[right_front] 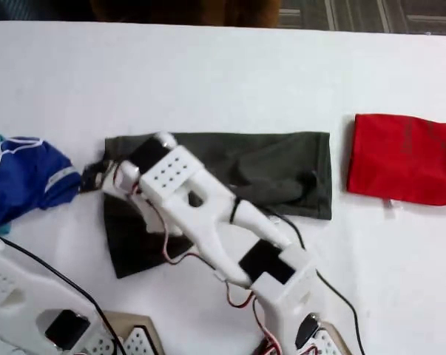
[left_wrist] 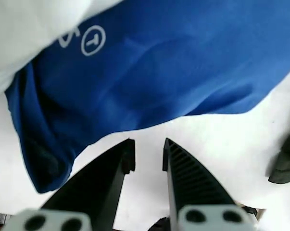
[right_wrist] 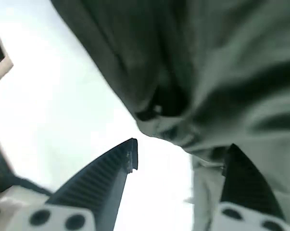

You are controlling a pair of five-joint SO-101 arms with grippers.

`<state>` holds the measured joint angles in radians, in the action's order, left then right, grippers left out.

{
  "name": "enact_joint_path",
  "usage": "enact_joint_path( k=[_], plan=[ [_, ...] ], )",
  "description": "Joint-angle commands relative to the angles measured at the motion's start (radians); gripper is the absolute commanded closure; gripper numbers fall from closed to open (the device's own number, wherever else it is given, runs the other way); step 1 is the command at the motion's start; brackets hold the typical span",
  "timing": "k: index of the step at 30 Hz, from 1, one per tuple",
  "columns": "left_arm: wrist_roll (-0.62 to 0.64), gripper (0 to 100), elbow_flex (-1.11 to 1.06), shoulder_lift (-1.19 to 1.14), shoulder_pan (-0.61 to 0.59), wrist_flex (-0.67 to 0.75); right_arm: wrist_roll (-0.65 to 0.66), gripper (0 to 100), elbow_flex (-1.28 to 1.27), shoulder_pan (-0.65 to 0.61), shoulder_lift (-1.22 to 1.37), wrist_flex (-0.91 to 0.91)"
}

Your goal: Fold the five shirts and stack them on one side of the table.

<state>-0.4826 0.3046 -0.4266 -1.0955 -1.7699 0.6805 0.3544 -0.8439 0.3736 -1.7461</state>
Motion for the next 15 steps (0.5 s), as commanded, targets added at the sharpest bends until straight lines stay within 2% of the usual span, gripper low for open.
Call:
enact_joint_path(
  k=[1, 3, 5, 8, 9, 11, 13, 15],
  plan=[
    [-0.008, 88, -0.001, 0.057, -0.006, -0.009, 0.018, 70.4, 0.12, 0.111, -0.038, 0.002],
    [-0.008, 88, -0.001, 0.057, -0.003, -0.009, 0.017, 70.7, 0.183, 0.196, 0.021, 0.035],
    [-0.005, 88, -0.001, 0.057, 0.002, -0.009, 0.014, 76.2, 0.247, 0.285, 0.102, 0.064],
    [0.002, 88, -0.001, 0.058, 0.038, -0.011, 0.012, 97.7, 0.382, 0.389, 0.234, 0.071],
    [0.003, 88, 0.001, 0.061, 0.058, -0.011, 0.012, 99.1, 0.43, 0.42, 0.277, 0.065],
    [0.046, 88, 0.007, 0.064, 0.106, -0.011, 0.012, 94.8, 0.52, 0.473, 0.351, 0.054],
    [0.146, 88, 0.021, 0.066, 0.17, -0.008, 0.012, 98.8, 0.615, 0.526, 0.418, 0.05],
    [0.239, 88, 0.061, 0.061, 0.262, -0.009, 0.012, 97.6, 0.704, 0.581, 0.475, 0.05]
  ],
)
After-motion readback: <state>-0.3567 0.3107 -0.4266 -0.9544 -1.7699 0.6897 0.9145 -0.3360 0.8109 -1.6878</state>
